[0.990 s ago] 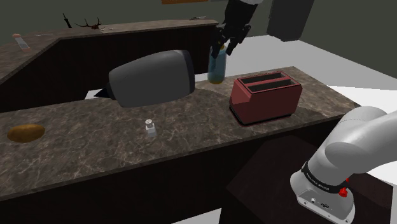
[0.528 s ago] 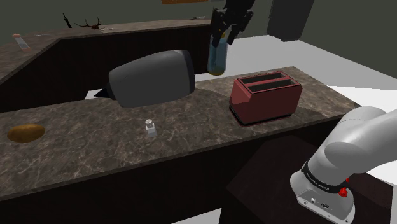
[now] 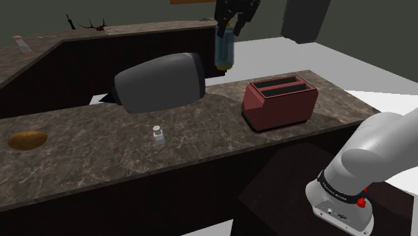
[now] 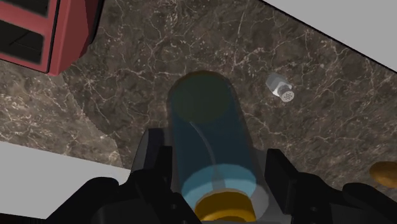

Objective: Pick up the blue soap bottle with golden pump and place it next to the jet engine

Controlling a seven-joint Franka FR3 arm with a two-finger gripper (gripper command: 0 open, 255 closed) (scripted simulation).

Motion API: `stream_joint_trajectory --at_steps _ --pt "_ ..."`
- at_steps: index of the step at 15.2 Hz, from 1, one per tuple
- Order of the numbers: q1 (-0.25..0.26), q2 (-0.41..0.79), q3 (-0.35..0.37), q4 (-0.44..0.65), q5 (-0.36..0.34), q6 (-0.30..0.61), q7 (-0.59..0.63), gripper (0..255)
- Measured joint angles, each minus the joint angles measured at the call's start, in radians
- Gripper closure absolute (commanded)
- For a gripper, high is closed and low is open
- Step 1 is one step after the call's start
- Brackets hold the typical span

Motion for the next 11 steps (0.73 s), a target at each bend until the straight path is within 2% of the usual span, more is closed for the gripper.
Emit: stream_joint_trajectory --at_steps 7,11 --pt "-0.027 0.261 0.024 0.231 -0.053 0.024 0.009 255" --pt "-0.034 0.439 0.035 0.422 -0.098 0.007 0.015 255"
